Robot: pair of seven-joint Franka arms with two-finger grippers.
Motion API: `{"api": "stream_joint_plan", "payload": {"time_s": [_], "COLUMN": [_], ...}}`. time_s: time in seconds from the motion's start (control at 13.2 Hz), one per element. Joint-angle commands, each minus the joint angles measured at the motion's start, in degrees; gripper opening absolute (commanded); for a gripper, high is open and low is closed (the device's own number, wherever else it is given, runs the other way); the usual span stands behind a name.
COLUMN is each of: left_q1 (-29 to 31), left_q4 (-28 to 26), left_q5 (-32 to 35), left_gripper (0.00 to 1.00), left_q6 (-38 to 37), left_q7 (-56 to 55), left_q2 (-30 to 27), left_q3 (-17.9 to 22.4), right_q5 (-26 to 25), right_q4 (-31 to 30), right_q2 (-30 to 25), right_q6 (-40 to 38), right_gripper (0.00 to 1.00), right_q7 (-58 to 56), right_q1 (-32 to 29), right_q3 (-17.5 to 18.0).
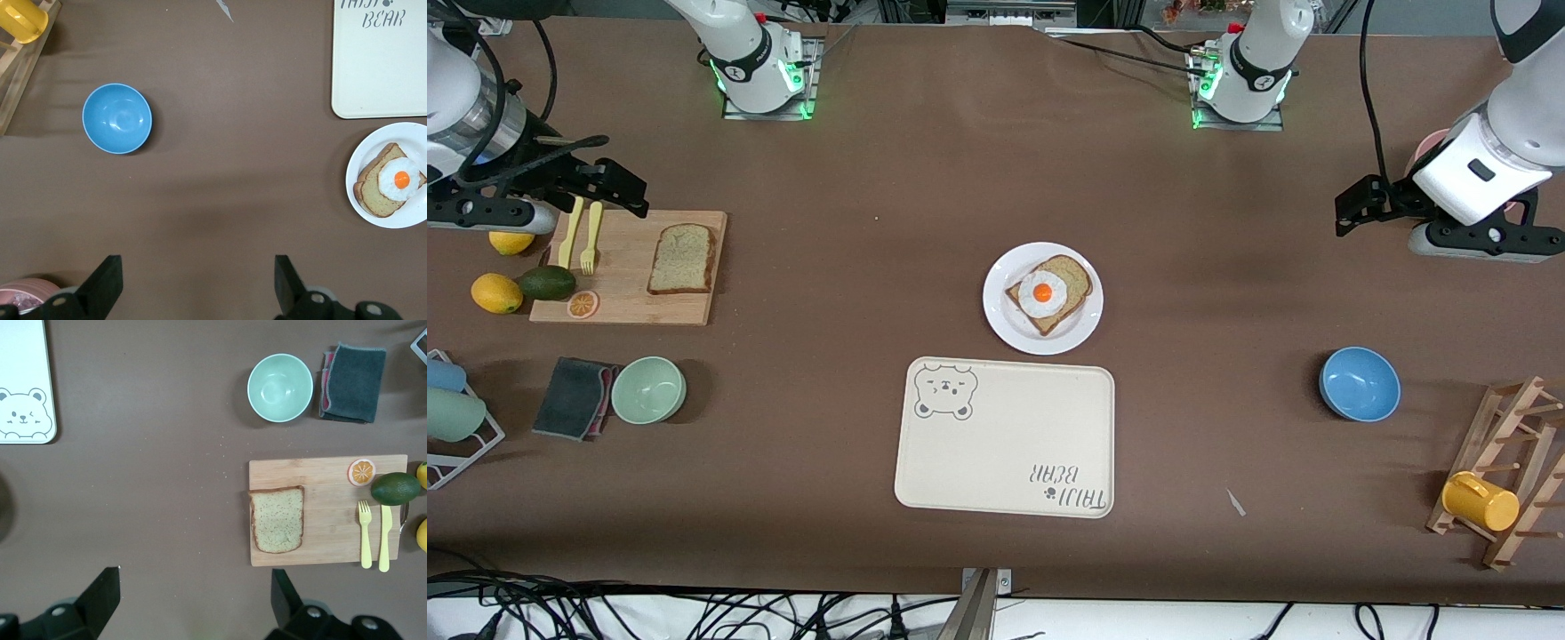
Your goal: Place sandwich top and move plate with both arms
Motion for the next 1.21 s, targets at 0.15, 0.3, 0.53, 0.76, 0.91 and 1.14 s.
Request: {"api": "stream_joint_plan", "payload": {"time_s": [0.15, 0.3, 0.53, 0.76, 0.91, 1.14], "left_q1": [-0.1, -0.1, -0.1, -0.1, -0.1, -0.1], "left_q4": [1.72, 1.72, 1.72, 1.72, 1.72, 1.72], "left_q5": [-0.65, -0.65, -0.65, -0.65, -0.65, -0.65], "left_gripper": [1.0, 1.0, 1.0, 1.0, 1.0, 1.0], "left_q6": [-1.14, -1.14, -1.14, -1.23, -1.23, -1.14], "left_q7": [-0.32, -0.32, -0.32, -0.32, -0.32, -0.32], "left_q2": [0.67, 0.76, 0.67, 0.67, 0.76, 0.67], "left_q3": [0.02, 0.02, 0.02, 0.02, 0.02, 0.02], "right_q5": [-0.73, -0.73, -0.47, -0.73, -2.56, -3.8], "right_q4": [0.95, 1.29, 1.12, 0.77, -0.72, -10.44], "right_q2": [1.08, 1.17, 1.52, 4.94, 6.78, 7.06], "right_q6": [-0.08, -0.08, -0.17, -0.69, 1.14, 11.75], "right_gripper": [1.0, 1.0, 1.0, 1.0, 1.0, 1.0], "right_q7": [0.16, 0.16, 0.16, 0.43, 1.04, 1.13], "right_q1": [0.13, 0.22, 0.22, 0.22, 1.35, 1.36], "right_q3": [-0.1, -0.01, -0.01, -0.01, 0.07, -0.1]}}
